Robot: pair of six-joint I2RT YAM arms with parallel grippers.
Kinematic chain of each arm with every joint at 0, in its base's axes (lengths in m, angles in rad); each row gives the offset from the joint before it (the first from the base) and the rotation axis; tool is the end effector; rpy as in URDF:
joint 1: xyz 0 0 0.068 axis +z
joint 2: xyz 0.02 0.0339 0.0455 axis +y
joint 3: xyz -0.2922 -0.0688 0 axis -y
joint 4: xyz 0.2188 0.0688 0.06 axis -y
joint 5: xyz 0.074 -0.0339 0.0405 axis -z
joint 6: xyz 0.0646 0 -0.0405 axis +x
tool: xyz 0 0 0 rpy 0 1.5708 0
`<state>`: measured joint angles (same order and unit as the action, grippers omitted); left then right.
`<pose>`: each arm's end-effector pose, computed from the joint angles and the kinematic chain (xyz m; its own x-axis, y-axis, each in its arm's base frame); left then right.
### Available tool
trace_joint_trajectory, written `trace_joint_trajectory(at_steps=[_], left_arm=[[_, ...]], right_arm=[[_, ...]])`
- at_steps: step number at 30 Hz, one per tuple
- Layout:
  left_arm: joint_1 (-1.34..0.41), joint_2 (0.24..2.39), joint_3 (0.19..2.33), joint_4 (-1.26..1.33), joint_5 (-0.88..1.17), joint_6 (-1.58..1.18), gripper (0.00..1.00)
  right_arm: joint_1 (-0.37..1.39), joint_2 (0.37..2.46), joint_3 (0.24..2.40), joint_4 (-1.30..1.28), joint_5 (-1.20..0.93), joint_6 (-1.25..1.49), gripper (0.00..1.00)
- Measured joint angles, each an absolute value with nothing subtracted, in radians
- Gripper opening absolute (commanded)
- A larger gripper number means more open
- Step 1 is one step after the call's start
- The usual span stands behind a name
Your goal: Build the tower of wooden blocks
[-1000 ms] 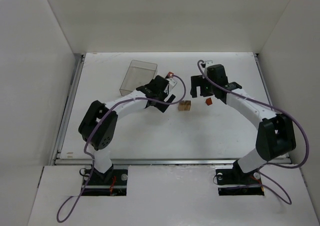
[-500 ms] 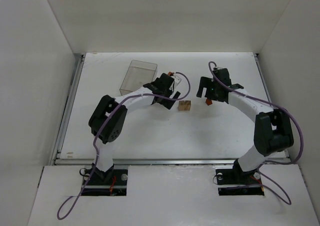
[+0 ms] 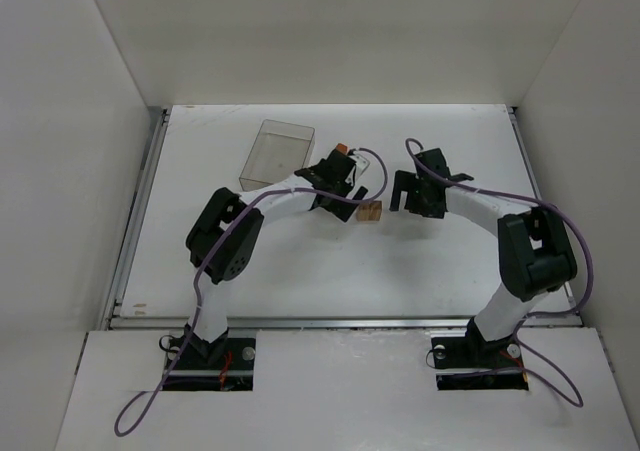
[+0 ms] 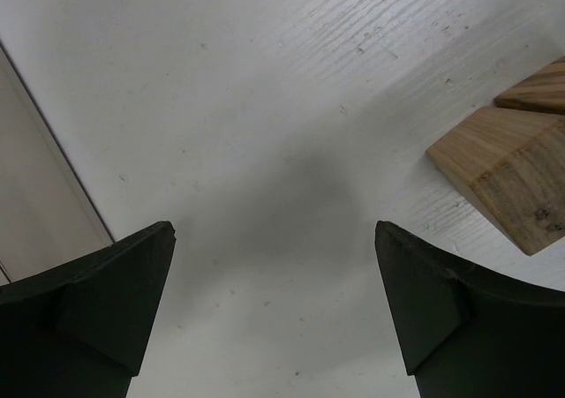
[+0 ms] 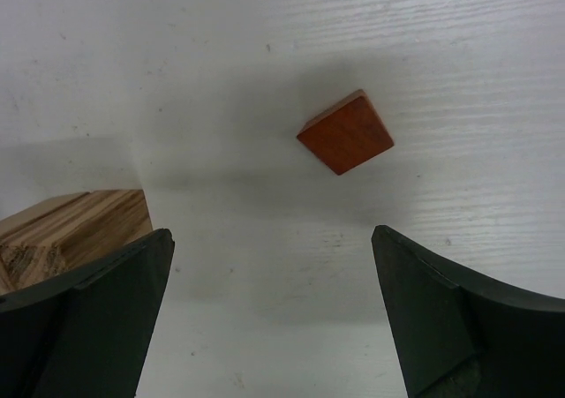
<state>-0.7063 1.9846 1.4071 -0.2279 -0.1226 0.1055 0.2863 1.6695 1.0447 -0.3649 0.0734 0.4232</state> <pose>0.3469 -0.2856 0.2123 -0.4845 0.5507 -0.6797 0.6342 0.7563 0.1607 0.3249 0.0907 0.2093 -0.8309 0.1823 -0.5257 0.1077 0.9796 0.1695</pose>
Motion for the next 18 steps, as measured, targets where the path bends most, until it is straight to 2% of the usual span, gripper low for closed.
trace_joint_trajectory(at_steps=[18], left_arm=[[-0.707,2.016,1.45,-0.219,-0.101,0.095,0.95]], right_arm=[[0.342,1.745,1.087,-0.365,0.073,0.45,1.0]])
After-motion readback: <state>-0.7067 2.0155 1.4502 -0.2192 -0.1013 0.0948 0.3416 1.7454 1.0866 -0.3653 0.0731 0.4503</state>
